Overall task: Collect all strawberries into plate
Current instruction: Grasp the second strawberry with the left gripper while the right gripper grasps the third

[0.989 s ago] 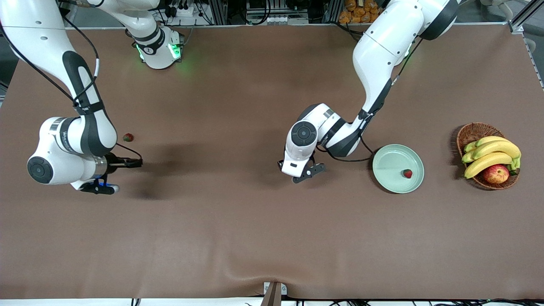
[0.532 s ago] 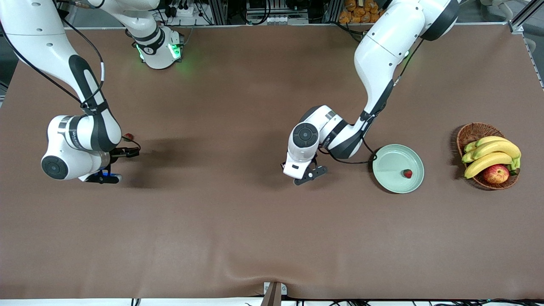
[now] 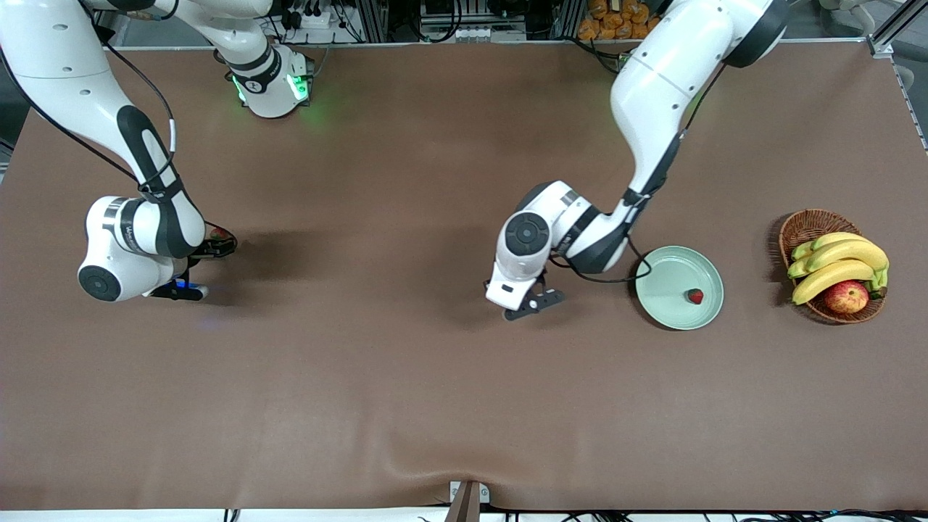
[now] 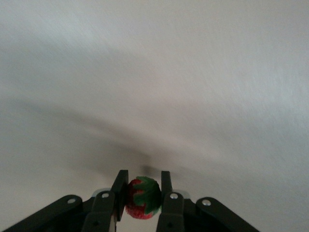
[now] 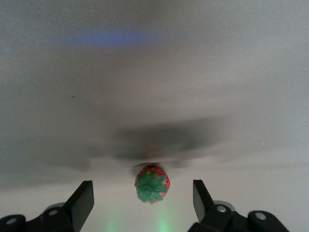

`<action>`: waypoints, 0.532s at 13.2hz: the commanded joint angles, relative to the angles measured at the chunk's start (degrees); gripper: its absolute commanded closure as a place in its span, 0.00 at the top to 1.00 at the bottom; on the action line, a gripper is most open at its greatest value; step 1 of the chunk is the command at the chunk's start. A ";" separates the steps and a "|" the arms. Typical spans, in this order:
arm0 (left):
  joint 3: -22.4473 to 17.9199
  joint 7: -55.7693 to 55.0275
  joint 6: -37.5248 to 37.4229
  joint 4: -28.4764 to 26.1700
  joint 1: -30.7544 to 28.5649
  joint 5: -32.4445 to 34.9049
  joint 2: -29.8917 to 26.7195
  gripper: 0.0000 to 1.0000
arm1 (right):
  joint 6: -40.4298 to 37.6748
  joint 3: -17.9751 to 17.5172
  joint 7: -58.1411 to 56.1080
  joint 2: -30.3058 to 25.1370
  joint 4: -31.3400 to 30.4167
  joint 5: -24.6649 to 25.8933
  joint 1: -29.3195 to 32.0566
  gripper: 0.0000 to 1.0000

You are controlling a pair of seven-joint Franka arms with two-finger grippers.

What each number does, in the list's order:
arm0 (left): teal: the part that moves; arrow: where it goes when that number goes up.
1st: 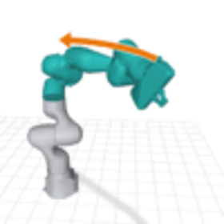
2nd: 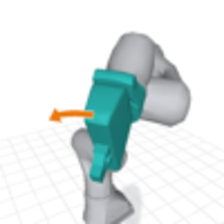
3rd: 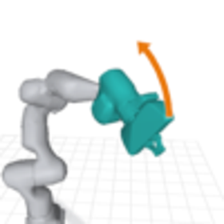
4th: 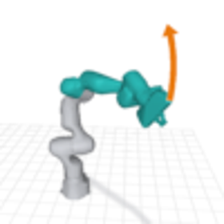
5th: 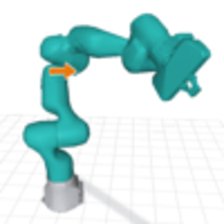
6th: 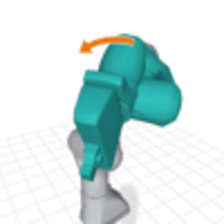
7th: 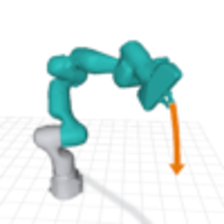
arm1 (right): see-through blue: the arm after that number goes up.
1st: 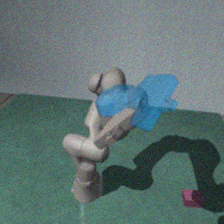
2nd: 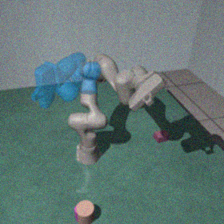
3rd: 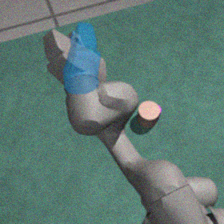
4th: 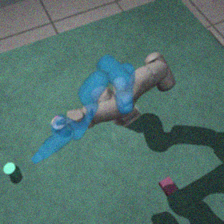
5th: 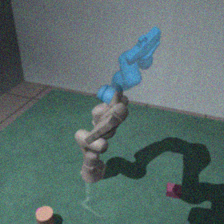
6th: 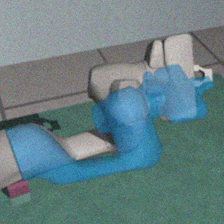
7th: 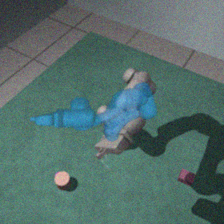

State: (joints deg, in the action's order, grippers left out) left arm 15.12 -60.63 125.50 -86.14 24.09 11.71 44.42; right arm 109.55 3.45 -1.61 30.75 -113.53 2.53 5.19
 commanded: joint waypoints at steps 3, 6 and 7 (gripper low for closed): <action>1.66 9.80 -9.38 -1.48 -8.51 0.33 -9.95 0.00 | 0.14 0.07 -1.20 0.10 -0.64 1.51 0.61 0.56; 1.84 20.95 -12.91 -3.41 -14.75 -0.89 -14.26 0.00 | 0.22 0.07 -1.29 0.62 -0.55 1.51 0.61 0.26; 1.84 25.08 -13.26 -4.98 -17.21 -1.07 -15.32 0.00 | 0.40 0.07 -1.20 0.71 -0.55 1.42 0.61 0.17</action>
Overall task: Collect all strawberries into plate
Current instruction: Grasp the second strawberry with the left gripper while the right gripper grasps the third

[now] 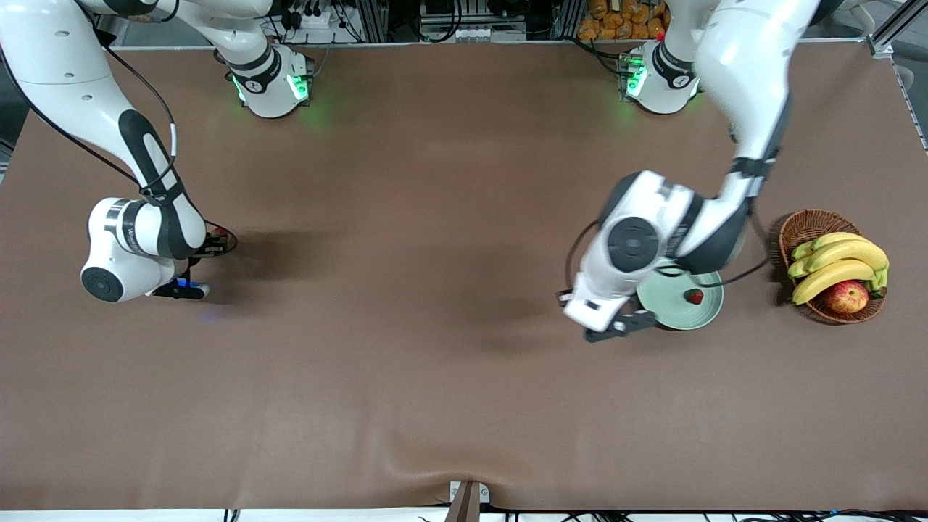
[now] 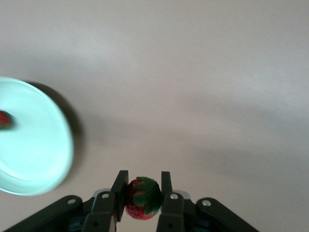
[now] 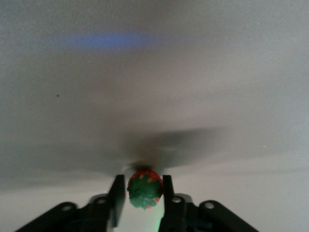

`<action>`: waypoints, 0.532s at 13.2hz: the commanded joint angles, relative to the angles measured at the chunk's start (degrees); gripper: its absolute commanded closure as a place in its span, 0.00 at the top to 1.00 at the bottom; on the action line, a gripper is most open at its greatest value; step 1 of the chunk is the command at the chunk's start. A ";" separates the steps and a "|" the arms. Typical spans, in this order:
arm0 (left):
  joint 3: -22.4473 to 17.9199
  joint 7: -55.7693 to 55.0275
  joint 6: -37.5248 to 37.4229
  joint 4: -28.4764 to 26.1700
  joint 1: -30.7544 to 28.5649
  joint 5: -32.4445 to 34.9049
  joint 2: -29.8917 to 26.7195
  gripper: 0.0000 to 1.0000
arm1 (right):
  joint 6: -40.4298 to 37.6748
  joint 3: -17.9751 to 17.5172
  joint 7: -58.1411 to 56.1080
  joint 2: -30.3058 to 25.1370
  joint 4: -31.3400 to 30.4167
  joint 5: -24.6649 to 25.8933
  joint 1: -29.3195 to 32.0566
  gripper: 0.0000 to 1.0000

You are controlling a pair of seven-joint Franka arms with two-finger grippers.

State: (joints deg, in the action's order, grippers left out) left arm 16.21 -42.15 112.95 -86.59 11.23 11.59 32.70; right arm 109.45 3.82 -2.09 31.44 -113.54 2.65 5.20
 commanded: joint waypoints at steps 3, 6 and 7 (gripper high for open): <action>0.57 17.77 -0.11 -9.12 -10.34 0.01 -4.23 0.00 | 0.50 -0.39 -0.46 0.21 0.07 0.96 0.34 0.00; 0.57 27.88 6.37 -16.04 -17.01 1.85 -3.88 0.00 | 0.15 -0.57 0.77 -0.23 6.12 -1.92 -3.33 0.00; 0.57 30.09 10.40 -19.38 -18.69 1.86 -4.14 0.00 | 0.24 -0.57 2.51 -0.23 8.84 -5.95 -5.53 0.00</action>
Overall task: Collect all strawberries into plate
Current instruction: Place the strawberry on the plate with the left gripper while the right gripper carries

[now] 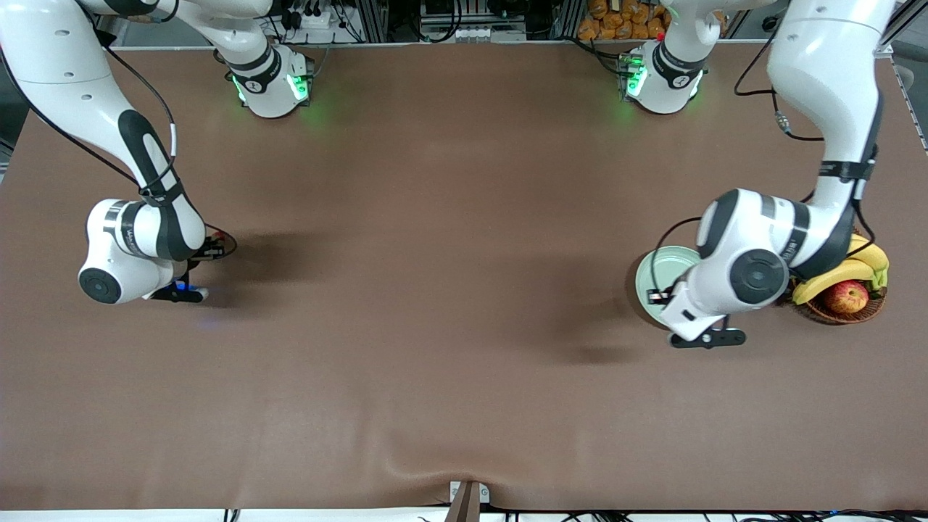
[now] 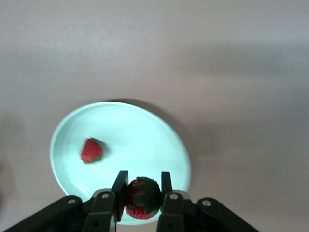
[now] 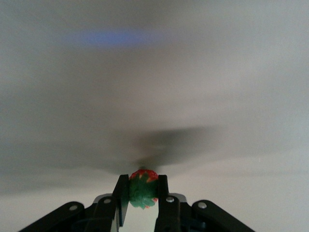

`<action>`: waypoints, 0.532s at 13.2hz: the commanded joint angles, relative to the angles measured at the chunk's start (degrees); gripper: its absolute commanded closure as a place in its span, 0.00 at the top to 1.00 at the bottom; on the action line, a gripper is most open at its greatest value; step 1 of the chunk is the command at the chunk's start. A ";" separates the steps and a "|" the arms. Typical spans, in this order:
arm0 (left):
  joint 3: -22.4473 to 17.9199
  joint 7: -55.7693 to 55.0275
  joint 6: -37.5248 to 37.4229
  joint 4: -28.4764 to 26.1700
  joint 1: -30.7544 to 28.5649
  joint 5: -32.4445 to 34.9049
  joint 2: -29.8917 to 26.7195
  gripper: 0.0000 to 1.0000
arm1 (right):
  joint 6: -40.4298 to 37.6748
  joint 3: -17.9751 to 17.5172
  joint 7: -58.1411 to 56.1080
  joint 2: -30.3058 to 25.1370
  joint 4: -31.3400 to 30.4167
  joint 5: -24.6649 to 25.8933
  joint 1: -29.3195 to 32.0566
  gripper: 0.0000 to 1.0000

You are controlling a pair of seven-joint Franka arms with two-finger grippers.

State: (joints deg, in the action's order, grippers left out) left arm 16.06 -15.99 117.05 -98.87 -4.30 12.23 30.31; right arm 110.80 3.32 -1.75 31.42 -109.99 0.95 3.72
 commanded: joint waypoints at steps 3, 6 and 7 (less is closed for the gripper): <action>0.73 5.88 14.68 -11.68 -5.72 1.22 -0.34 0.00 | -0.41 -0.24 8.93 -0.13 7.76 -21.62 -12.30 0.00; 0.81 5.89 17.68 -12.05 -5.55 1.22 1.16 0.00 | 6.23 -0.15 17.45 0.66 9.35 -44.81 -21.80 0.00; 0.82 5.89 18.29 -12.05 -5.46 1.22 1.42 0.04 | 10.27 -0.15 18.96 1.79 9.35 -52.12 -25.05 0.00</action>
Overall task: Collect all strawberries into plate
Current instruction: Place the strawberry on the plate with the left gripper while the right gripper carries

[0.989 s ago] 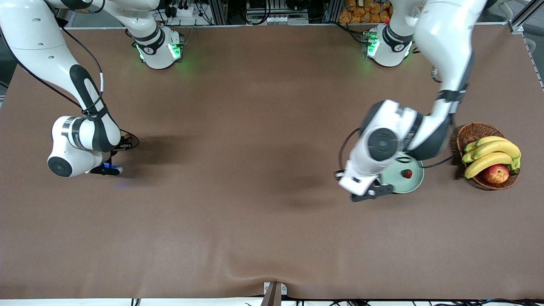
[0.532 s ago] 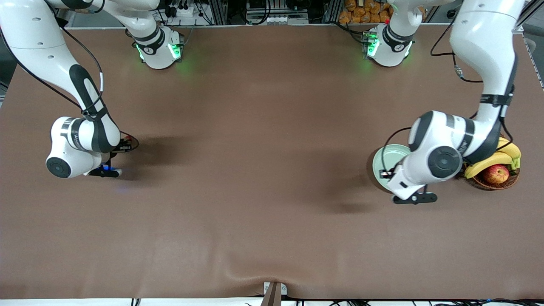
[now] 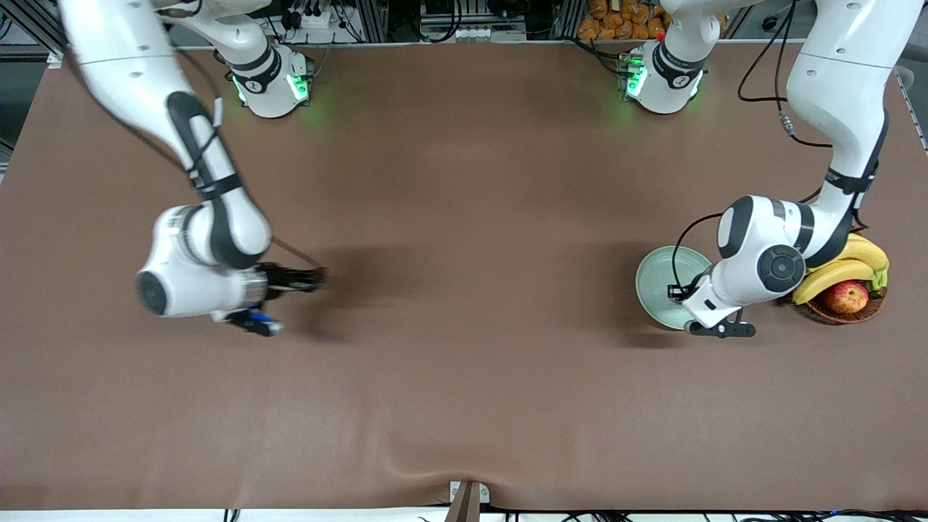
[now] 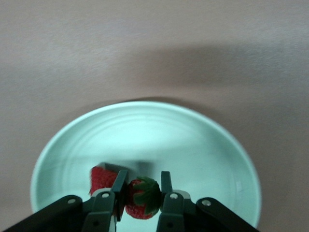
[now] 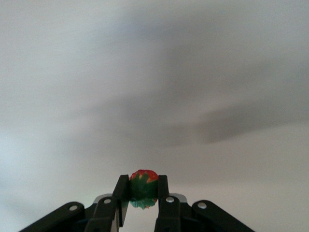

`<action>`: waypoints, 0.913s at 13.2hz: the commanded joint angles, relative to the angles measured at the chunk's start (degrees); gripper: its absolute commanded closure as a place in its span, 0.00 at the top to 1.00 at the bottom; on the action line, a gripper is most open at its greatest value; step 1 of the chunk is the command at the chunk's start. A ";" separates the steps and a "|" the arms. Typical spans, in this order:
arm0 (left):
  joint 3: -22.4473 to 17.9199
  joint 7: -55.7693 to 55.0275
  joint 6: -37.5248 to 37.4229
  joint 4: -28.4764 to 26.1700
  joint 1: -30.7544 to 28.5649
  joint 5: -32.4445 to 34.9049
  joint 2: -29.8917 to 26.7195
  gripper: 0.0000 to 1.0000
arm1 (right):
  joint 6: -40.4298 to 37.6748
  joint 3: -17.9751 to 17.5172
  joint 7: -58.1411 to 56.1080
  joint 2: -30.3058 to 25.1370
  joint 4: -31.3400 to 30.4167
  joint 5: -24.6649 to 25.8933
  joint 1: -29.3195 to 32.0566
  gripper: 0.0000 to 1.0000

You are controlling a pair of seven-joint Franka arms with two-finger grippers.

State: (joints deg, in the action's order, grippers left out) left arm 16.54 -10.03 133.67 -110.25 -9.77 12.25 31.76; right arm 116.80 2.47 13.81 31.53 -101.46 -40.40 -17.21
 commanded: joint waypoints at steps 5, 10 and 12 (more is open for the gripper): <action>0.43 -0.26 1.07 0.03 -0.07 0.49 -1.69 1.00 | 24.74 0.69 3.59 9.50 6.17 -36.62 -20.03 0.00; 7.88 -12.43 -1.57 3.28 0.37 -5.22 -3.11 1.00 | 36.38 0.69 3.59 17.42 16.72 -49.94 -28.57 0.00; 10.96 -21.31 -1.57 4.95 1.76 -5.14 -2.40 1.00 | 36.93 0.69 3.59 17.95 16.99 -50.03 -29.90 0.22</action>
State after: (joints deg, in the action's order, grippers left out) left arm 25.59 -24.98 133.54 -106.77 -9.27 7.99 29.46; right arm 152.88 2.43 17.59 47.28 -87.65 -87.78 -46.02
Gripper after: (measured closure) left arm 0.000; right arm 0.714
